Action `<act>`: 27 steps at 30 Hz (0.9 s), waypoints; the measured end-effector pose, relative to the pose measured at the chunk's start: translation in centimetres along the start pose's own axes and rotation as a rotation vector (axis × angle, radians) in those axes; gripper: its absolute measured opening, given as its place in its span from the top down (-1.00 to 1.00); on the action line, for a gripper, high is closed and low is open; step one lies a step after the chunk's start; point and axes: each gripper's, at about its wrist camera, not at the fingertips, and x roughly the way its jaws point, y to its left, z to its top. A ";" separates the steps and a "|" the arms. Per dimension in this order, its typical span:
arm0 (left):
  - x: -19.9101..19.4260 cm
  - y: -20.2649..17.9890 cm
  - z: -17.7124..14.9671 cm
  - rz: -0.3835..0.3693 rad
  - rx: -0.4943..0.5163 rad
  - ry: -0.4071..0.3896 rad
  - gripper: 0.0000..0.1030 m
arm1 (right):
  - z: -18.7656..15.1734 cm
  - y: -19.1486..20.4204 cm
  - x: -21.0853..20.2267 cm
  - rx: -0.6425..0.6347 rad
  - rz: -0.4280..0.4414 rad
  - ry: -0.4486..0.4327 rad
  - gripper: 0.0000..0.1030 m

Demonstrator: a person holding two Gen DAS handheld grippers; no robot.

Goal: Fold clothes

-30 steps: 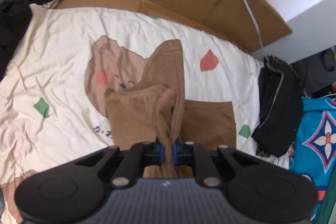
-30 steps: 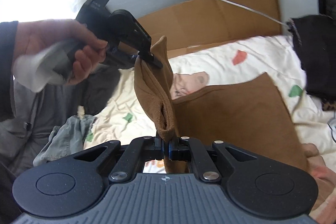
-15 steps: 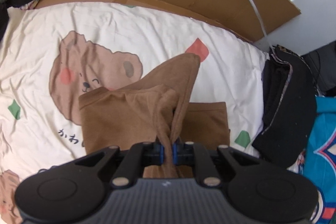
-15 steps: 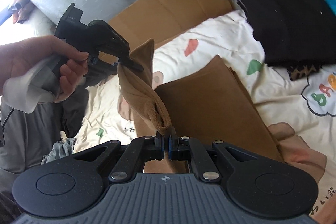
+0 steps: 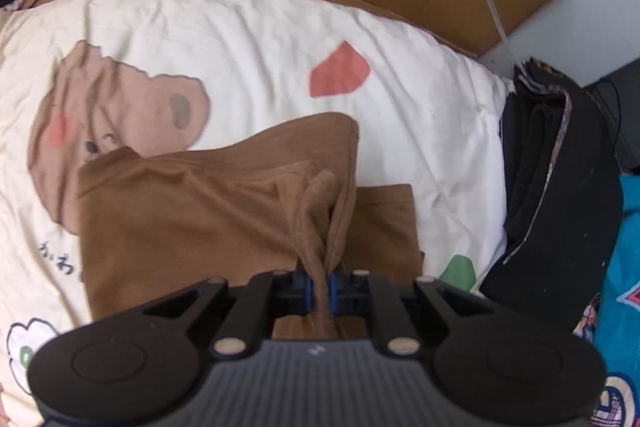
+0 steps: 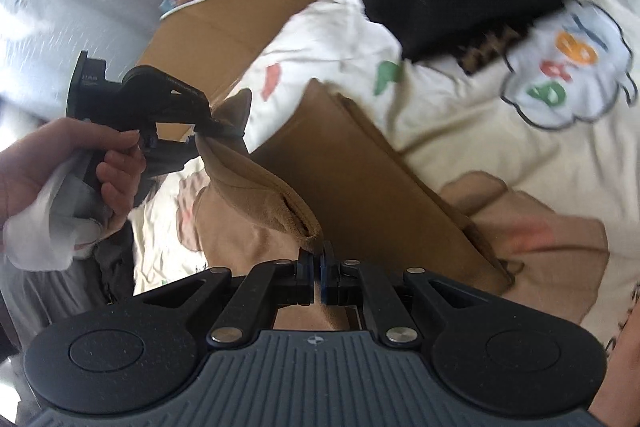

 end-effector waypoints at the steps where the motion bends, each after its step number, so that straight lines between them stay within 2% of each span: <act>1: 0.4 -0.4 -0.1 0.003 0.009 0.004 0.83 | -0.1 -0.6 0.1 0.025 -0.003 -0.002 0.99; 11: 3.6 -4.8 -1.3 0.030 0.127 0.059 0.81 | -1.2 -5.1 0.8 0.254 -0.040 0.006 1.00; 20: 5.5 -5.8 -2.3 0.044 0.149 0.073 0.80 | -2.9 -9.3 1.5 0.467 -0.082 -0.008 1.00; 27: 6.2 -6.2 -2.1 0.051 0.167 0.085 0.79 | -3.1 -9.2 1.0 0.455 -0.092 -0.046 1.00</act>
